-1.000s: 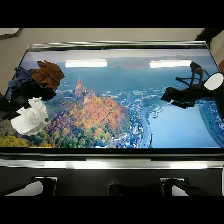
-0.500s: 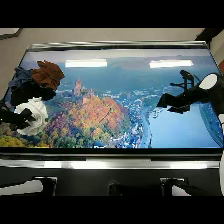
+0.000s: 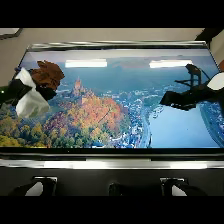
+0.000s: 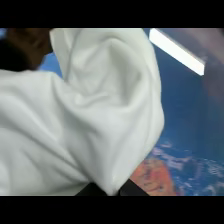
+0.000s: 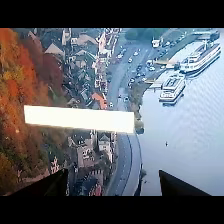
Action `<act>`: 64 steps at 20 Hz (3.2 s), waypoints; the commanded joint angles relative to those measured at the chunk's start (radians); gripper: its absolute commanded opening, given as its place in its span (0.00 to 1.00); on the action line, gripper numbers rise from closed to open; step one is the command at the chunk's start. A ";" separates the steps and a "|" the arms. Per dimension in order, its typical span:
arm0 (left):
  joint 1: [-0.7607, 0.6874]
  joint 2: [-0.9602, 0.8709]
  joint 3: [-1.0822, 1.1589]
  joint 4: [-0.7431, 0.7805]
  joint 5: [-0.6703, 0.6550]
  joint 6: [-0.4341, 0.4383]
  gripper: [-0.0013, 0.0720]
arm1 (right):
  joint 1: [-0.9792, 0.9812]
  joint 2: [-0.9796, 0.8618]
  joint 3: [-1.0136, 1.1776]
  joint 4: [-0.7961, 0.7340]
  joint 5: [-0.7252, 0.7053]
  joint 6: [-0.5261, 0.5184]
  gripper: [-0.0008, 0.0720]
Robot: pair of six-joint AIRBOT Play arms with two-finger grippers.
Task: Fold the shirts.
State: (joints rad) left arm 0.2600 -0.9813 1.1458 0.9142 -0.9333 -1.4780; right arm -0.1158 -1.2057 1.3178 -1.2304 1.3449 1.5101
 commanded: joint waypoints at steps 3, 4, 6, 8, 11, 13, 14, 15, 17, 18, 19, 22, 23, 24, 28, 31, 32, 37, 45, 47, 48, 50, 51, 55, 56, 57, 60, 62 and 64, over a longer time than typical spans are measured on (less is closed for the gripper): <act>-0.531 0.279 0.005 -0.062 0.297 -0.133 0.06 | 0.001 0.182 0.001 -0.004 0.027 0.005 0.91; -0.633 0.282 0.005 -0.062 0.402 -0.139 0.06 | 0.001 0.217 0.001 -0.004 0.029 0.005 0.91; -0.811 0.266 0.006 -0.046 0.612 -0.138 0.06 | 0.001 0.290 0.001 -0.015 0.030 0.005 0.91; -0.880 0.225 0.006 -0.013 0.649 -0.138 0.06 | 0.001 0.356 0.001 -0.048 0.042 0.039 0.91; -0.843 0.129 -0.008 -0.001 0.510 -0.138 0.06 | 0.001 0.413 0.001 -0.101 0.103 0.050 0.91; -0.795 0.048 -0.051 0.034 0.443 -0.138 0.06 | 0.001 0.412 -0.005 -0.100 0.179 0.050 0.91; -0.767 -0.001 -0.078 0.044 0.412 -0.138 0.06 | 0.001 0.405 -0.018 -0.104 0.206 0.050 0.91; -0.744 -0.050 -0.107 0.044 0.387 -0.138 0.06 | 0.001 0.394 -0.041 -0.113 0.209 0.058 0.91; -0.713 -0.155 -0.156 0.043 0.347 -0.139 0.06 | 0.001 0.354 -0.122 -0.122 0.181 0.061 0.91; -0.709 -0.206 -0.167 0.042 0.333 -0.139 0.06 | 0.001 0.323 -0.177 -0.117 0.153 0.061 0.91; -0.709 -0.258 -0.168 0.038 0.318 -0.138 0.06 | 0.001 0.290 -0.233 -0.109 0.120 0.061 0.91; -0.710 -0.342 -0.168 0.018 0.247 -0.134 0.06 | 0.001 0.153 -0.359 -0.058 0.060 0.059 0.93; -0.709 -0.344 -0.168 0.023 0.228 -0.109 0.06 | 0.001 0.106 -0.372 -0.037 0.072 0.042 0.94; -0.709 -0.341 -0.167 0.039 0.211 -0.085 0.06 | 0.001 0.057 -0.378 -0.039 0.073 0.015 0.95; -0.704 -0.338 -0.168 0.050 0.144 -0.062 0.06 | 0.001 -0.104 -0.378 0.044 0.034 -0.011 0.97; -0.704 -0.339 -0.167 0.051 0.144 -0.062 0.06 | 0.001 -0.203 -0.378 0.113 -0.034 -0.015 0.97; -0.704 -0.339 -0.168 0.051 0.144 -0.063 0.06 | 0.001 -0.229 -0.378 0.138 -0.036 -0.019 0.97; -0.702 -0.338 -0.167 0.052 0.143 -0.062 0.06 | 0.102 -0.280 -0.370 0.159 -0.090 -0.033 0.35; -0.585 -0.130 0.257 0.243 -0.133 -0.021 0.06 | 0.100 0.125 0.135 -0.064 -0.229 -0.082 0.08; -0.594 -0.036 0.455 0.292 -0.196 -0.010 0.06 | 0.101 0.274 0.265 -0.065 -0.315 -0.081 0.08; -0.594 0.009 0.532 0.310 -0.211 -0.015 0.06 | 0.100 0.342 0.298 -0.066 -0.341 -0.069 0.08; -0.594 0.104 0.636 0.310 -0.206 -0.028 0.06 | 0.100 0.473 0.306 -0.066 -0.350 -0.010 0.08; -0.594 0.145 0.665 0.309 -0.208 -0.045 0.06 | 0.100 0.522 0.306 -0.064 -0.340 0.024 0.08; -0.593 0.241 0.674 0.304 -0.214 -0.086 0.06 | 0.100 0.614 0.306 -0.064 -0.325 0.108 0.08; -0.593 0.243 0.674 0.320 -0.224 -0.095 0.06 | 0.100 0.615 0.306 -0.065 -0.312 0.115 0.08; -0.592 0.235 0.669 0.348 -0.250 -0.110 0.06 | 0.100 0.608 0.306 -0.065 -0.289 0.119 0.08; -0.592 0.187 0.591 0.483 -0.370 -0.112 0.06 | 0.101 0.525 0.306 -0.096 -0.087 0.121 0.08; -0.592 0.140 0.447 0.563 -0.391 -0.112 0.06 | 0.101 0.398 0.283 -0.137 0.158 0.120 0.08; -0.592 0.077 0.262 0.581 -0.339 -0.105 0.06 | 0.101 0.257 0.174 -0.145 0.257 0.095 0.08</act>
State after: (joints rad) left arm -0.3325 -0.8448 1.5887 1.4071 -1.2724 -1.5864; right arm -0.0147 -0.7998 1.5745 -1.3369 1.3708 1.6207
